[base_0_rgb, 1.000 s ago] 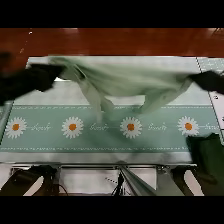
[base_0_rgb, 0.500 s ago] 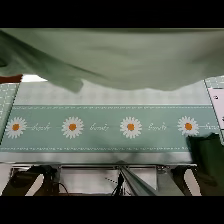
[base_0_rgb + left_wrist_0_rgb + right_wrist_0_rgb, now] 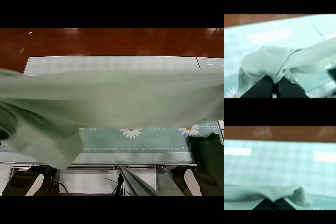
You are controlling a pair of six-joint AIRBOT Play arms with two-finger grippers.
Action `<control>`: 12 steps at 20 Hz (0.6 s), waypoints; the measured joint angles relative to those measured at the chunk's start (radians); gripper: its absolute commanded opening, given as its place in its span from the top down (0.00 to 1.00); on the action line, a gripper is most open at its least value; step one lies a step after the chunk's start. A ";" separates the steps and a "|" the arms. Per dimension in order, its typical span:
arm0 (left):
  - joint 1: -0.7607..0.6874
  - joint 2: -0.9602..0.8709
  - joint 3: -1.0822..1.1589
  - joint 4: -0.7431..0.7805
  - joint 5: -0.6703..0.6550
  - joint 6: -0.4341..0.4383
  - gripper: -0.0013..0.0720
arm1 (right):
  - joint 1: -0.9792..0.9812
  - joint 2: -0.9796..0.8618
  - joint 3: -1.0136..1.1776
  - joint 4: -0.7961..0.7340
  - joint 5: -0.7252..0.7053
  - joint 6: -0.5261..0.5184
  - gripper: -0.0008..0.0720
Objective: Fold the shirts.
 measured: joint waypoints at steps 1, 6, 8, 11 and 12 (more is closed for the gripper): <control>0.000 -0.003 -0.018 -0.002 -0.045 -0.016 0.95 | 0.012 -0.016 0.003 -0.020 0.032 0.004 0.95; 0.001 -0.025 -0.220 -0.006 -0.121 -0.036 0.95 | 0.106 -0.187 0.008 -0.126 0.104 0.016 0.95; 0.001 -0.051 -0.333 -0.006 -0.063 -0.013 0.95 | 0.166 -0.302 0.008 -0.180 0.108 0.016 0.95; 0.001 -0.129 -0.480 0.001 0.090 0.028 0.95 | 0.249 -0.498 0.008 -0.230 0.077 -0.011 0.95; 0.001 -0.169 -0.521 0.006 0.156 0.052 0.95 | 0.269 -0.566 0.009 -0.238 0.046 -0.021 0.95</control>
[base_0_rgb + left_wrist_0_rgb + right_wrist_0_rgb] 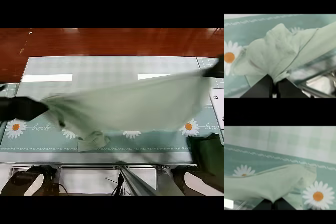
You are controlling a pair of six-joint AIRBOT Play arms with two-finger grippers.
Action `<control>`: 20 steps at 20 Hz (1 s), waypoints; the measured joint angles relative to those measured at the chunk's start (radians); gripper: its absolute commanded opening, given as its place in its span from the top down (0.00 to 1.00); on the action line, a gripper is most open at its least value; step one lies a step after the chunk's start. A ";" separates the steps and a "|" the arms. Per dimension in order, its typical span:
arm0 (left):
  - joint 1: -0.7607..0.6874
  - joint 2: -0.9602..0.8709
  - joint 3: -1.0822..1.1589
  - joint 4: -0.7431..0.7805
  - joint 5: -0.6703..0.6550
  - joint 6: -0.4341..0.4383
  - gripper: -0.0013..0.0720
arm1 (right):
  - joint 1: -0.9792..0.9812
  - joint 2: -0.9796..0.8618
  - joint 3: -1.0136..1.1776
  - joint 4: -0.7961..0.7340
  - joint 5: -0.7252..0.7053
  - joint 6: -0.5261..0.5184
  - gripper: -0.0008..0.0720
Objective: Fold the shirts.
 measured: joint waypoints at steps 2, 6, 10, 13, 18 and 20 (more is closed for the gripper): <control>0.000 -0.093 -0.057 -0.004 0.136 0.067 0.95 | 0.024 -0.123 0.000 -0.015 -0.095 -0.011 0.95; 0.000 -0.332 -0.108 -0.009 0.403 0.209 0.95 | 0.043 -0.314 0.000 -0.023 -0.290 -0.004 0.95; -0.001 -0.541 -0.122 -0.014 0.565 0.271 0.95 | 0.048 -0.424 0.000 -0.025 -0.420 0.049 0.95; -0.001 -0.640 -0.124 -0.015 0.602 0.288 0.88 | 0.050 -0.473 0.000 -0.026 -0.470 0.082 0.89; 0.013 -0.690 -0.061 -0.002 0.578 0.288 0.19 | 0.046 -0.489 0.000 0.001 -0.492 0.086 0.46; 0.040 -0.691 0.016 0.028 0.494 0.292 0.19 | 0.035 -0.459 0.001 0.001 -0.469 0.056 0.46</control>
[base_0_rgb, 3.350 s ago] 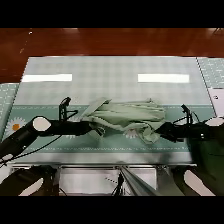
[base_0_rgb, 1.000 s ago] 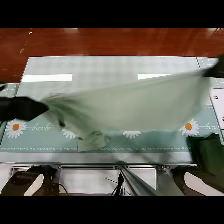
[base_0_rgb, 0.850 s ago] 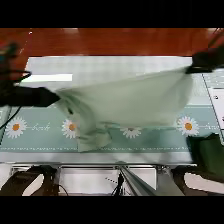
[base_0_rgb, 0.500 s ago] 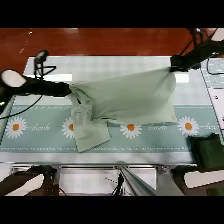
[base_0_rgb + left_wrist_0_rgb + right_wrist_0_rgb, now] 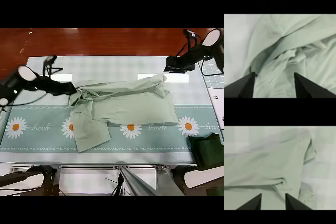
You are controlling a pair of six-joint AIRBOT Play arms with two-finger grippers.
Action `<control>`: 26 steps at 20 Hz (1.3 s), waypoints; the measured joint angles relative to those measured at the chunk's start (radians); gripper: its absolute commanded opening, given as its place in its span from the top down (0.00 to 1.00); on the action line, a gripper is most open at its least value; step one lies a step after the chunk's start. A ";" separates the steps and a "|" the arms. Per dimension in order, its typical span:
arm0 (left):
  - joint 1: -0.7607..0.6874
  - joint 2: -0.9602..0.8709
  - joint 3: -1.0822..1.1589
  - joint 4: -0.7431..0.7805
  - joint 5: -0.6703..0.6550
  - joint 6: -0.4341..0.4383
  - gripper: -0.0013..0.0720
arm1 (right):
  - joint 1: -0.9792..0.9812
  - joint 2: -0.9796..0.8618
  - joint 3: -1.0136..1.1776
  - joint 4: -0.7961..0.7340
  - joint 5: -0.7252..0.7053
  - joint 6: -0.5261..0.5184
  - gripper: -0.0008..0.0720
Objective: Fold the shirts.
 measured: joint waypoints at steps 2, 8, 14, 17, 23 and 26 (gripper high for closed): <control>0.050 0.011 0.062 0.054 -0.129 0.000 0.19 | -0.020 0.042 0.000 -0.098 0.057 -0.033 0.46; 0.261 0.087 -0.080 0.024 -0.330 0.025 0.19 | -0.208 0.145 -0.090 -0.160 0.198 -0.080 0.46; 0.323 0.088 -0.330 -0.200 -0.261 0.127 0.19 | -0.322 0.190 -0.238 0.017 0.204 -0.130 0.46; 0.278 0.057 -0.367 -0.251 -0.190 0.144 0.19 | -0.333 0.196 -0.261 0.051 0.178 -0.138 0.46; 0.163 -0.012 -0.384 -0.378 -0.025 0.154 0.26 | -0.338 0.198 -0.274 0.086 0.159 -0.142 0.46; 0.111 -0.048 -0.386 -0.428 0.047 0.154 0.59 | -0.339 0.198 -0.275 0.090 0.159 -0.143 0.46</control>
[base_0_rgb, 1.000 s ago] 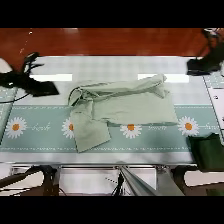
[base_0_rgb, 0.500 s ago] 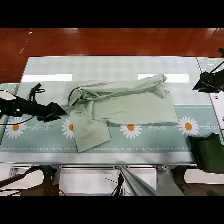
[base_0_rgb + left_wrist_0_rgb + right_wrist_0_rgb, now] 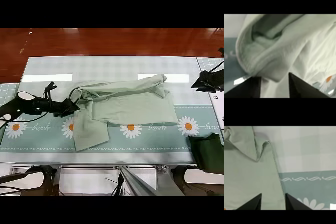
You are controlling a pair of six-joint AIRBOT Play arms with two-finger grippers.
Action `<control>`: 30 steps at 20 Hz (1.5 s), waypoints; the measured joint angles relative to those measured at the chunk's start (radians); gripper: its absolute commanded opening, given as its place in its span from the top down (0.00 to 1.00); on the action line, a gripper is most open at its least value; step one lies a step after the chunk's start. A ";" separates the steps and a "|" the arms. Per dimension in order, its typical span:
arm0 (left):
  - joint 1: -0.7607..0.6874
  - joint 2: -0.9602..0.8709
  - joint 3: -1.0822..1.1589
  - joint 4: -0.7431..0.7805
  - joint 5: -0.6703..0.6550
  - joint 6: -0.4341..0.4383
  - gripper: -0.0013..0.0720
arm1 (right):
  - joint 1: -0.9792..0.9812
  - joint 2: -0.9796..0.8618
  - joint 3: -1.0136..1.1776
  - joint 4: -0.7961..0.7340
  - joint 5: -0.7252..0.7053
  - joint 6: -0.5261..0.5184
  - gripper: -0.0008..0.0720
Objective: Fold the shirts.
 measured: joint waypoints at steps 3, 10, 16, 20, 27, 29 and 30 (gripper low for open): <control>-0.029 -0.039 0.000 -0.027 0.023 -0.016 0.94 | 0.000 0.000 0.000 0.001 0.009 0.000 0.46; -0.007 -0.062 -0.001 -0.039 -0.042 -0.006 0.95 | -0.032 0.017 -0.085 -0.070 0.038 -0.003 0.25; 0.005 -0.033 -0.003 -0.022 -0.080 0.035 0.95 | -0.063 0.037 -0.369 0.049 0.005 -0.076 0.27; 0.006 -0.006 -0.002 -0.029 -0.105 0.044 0.95 | -0.066 0.040 -0.476 0.083 -0.074 -0.081 0.33; 0.006 0.019 0.006 -0.040 -0.136 0.048 0.95 | -0.036 0.041 -0.595 0.158 -0.207 -0.068 0.53; 0.006 0.020 0.020 -0.041 -0.142 0.048 0.95 | 0.010 0.042 -0.615 0.164 -0.250 -0.067 0.74; 0.006 0.021 0.031 -0.042 -0.144 0.047 0.95 | 0.040 0.041 -0.619 0.167 -0.276 -0.068 0.91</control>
